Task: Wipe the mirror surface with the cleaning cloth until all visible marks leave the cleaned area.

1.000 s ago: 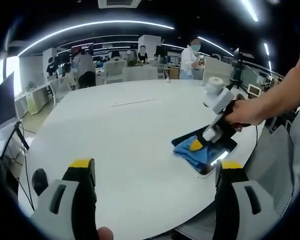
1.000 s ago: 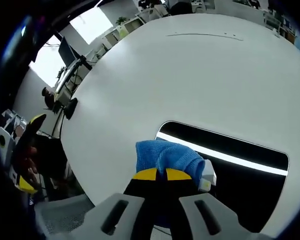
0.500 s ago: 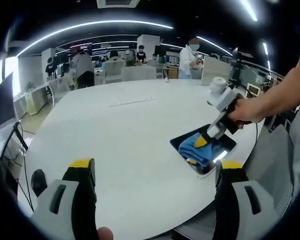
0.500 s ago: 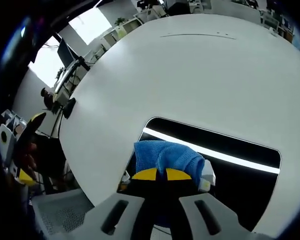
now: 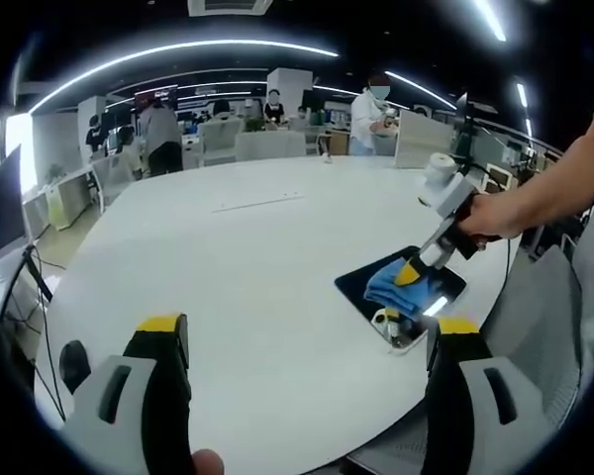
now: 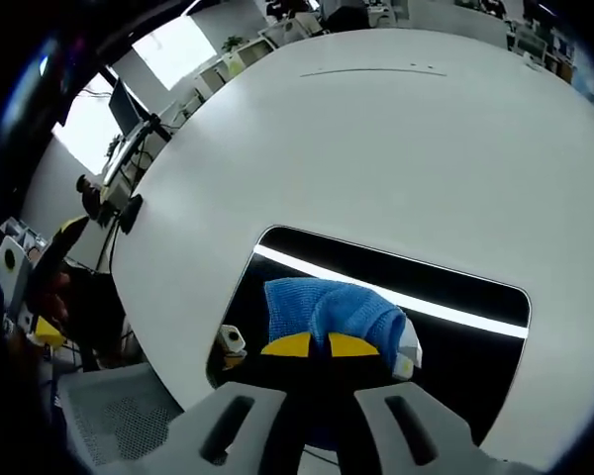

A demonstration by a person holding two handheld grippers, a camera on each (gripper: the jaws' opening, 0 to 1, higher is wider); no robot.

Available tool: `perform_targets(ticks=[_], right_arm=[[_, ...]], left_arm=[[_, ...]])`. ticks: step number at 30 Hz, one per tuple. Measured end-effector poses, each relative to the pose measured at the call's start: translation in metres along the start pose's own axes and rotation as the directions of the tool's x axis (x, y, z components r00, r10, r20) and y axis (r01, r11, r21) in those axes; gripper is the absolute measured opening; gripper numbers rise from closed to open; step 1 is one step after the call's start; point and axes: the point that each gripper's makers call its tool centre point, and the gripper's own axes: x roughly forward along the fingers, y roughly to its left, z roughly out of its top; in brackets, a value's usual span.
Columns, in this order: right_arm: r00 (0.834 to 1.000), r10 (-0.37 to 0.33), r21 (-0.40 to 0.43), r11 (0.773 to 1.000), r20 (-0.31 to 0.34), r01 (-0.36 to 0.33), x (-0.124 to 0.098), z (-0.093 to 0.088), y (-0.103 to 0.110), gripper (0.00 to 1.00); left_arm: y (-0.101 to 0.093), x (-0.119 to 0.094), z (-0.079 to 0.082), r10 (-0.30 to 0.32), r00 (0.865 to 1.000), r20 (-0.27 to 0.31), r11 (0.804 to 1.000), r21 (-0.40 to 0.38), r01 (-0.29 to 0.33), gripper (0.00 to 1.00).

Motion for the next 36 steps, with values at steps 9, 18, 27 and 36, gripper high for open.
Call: perform_targets(ticks=[9,18,27,36], right_arm=[[1.0,-0.02,0.011,1.0,0.01,0.02,-0.013,-0.009,-0.025,0.0],[0.999,-0.04,0.055,0.998,0.028,0.039,-0.026,-0.017,-0.051,0.0],[0.998,-0.062,0.078,0.995,0.034,0.059,-0.036,-0.023,-0.071,0.0],[0.997,-0.075,0.097,0.993,0.033,0.071,-0.045,-0.029,-0.091,0.0]], left_arm=[[0.005,-0.002,-0.001,-0.004,1.0,-0.002,1.0,0.001,0.004,0.99],[0.008,-0.001,-0.004,-0.008,1.0,-0.008,1.0,0.013,0.008,0.99],[0.003,0.002,-0.002,-0.02,1.0,-0.007,1.0,0.018,0.021,0.99],[-0.004,0.001,0.001,-0.024,1.0,-0.004,0.999,0.02,0.024,0.99]])
